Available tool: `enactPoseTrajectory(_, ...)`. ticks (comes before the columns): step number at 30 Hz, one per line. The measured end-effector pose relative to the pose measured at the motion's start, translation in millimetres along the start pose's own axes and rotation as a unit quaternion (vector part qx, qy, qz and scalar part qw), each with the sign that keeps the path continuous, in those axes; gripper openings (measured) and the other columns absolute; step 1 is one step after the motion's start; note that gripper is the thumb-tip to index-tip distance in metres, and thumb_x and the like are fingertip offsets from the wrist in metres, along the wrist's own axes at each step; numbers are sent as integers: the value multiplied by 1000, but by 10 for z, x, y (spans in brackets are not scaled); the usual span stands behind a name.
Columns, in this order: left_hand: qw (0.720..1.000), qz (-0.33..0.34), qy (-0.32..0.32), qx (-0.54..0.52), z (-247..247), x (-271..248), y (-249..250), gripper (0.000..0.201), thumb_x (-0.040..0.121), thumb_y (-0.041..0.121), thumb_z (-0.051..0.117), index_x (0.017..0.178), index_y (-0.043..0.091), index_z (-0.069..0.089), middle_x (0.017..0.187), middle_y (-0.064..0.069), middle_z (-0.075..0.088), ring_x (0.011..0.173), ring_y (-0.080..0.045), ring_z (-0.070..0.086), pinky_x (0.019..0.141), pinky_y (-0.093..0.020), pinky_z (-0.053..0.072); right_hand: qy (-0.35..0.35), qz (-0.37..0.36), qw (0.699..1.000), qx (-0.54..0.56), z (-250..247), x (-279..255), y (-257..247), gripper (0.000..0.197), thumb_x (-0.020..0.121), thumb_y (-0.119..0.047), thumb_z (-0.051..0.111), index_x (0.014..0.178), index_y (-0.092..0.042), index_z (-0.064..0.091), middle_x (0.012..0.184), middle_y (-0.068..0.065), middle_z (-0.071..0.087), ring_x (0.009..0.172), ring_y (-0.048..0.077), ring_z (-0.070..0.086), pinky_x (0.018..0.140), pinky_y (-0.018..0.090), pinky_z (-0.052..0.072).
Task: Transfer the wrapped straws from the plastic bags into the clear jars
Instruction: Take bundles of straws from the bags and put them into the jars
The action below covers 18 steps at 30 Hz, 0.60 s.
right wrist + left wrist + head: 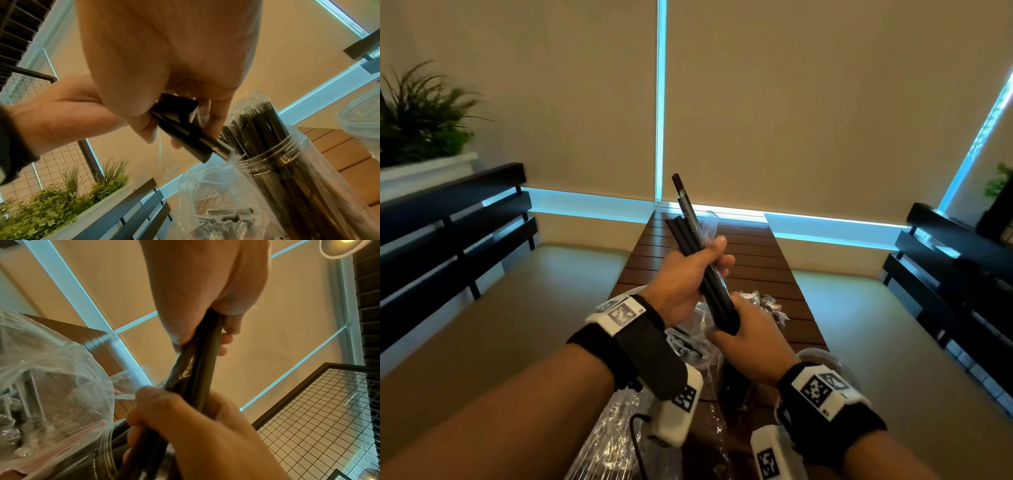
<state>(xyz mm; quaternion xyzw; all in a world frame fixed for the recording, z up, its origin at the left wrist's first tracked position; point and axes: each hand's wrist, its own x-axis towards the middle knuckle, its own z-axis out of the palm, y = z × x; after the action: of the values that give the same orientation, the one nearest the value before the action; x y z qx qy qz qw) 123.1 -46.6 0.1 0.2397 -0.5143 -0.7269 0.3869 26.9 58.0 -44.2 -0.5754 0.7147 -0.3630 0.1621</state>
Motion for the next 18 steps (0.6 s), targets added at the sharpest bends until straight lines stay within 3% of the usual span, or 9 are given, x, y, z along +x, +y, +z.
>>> enactPoseTrajectory(3,999,18,-12,26,-34,-20,41,12,89,17,70,82,13,62,69,3,64,88,-18,65,97,-43,52,-56,-8,998,26,-11,-9,-48,46,79,-43,74,114,-29,48,103,-7,60,91,9,61,73,23,49)
enactPoseTrajectory(6,998,38,-27,51,-47,-37,31,16,87,14,73,81,6,61,77,-8,58,85,-23,62,92,-45,53,26,-42,995,88,-48,22,-99,38,86,-35,69,118,-30,50,117,-11,54,107,2,54,79,15,41)
enactPoseTrajectory(8,997,44,-36,50,-46,-62,-10,25,86,13,73,102,-4,64,89,-9,58,88,-22,66,90,-43,57,122,-59,982,131,-93,62,-136,23,90,-30,64,111,-28,54,115,-9,56,106,4,56,80,16,45)
enactPoseTrajectory(9,997,40,-43,55,-55,-64,-48,27,86,14,73,104,-4,64,89,-6,61,87,-18,68,86,-38,58,161,-67,974,145,-116,82,-153,22,92,-33,63,111,-29,54,114,-8,57,104,5,58,80,18,48)
enactPoseTrajectory(10,996,40,-46,67,-61,-80,-82,20,87,13,72,96,-2,64,84,-1,64,83,-13,68,80,-30,57,189,-73,967,152,-144,99,-179,24,92,-38,62,113,-32,52,114,-8,57,101,5,59,78,19,49)
enactPoseTrajectory(12,993,37,-61,98,-68,-120,-151,7,89,8,68,91,2,66,82,2,72,81,-9,71,74,-23,56,206,-82,964,146,-202,142,-261,27,91,-44,62,116,-37,51,111,-9,58,96,3,60,73,17,49)
enactPoseTrajectory(14,989,37,-80,116,-60,-138,-222,23,87,-1,66,109,5,69,103,-4,75,99,-16,72,85,-29,57,192,-84,970,125,-241,196,-319,19,93,-37,63,111,-31,59,102,-10,62,88,-2,60,67,10,47)
enactPoseTrajectory(15,988,40,-86,121,-51,-147,-242,28,86,-5,65,109,8,70,104,-3,75,100,-17,71,86,-30,57,190,-81,971,121,-253,233,-312,11,93,-31,63,103,-27,64,95,-10,65,82,-2,61,64,8,46)
enactPoseTrajectory(18,986,42,-93,135,-49,-142,-233,26,81,-5,70,73,19,70,73,6,69,76,-9,68,73,-23,54,206,-26,968,144,-291,304,-190,8,93,-24,64,87,-24,70,81,-9,69,77,4,65,69,22,54)
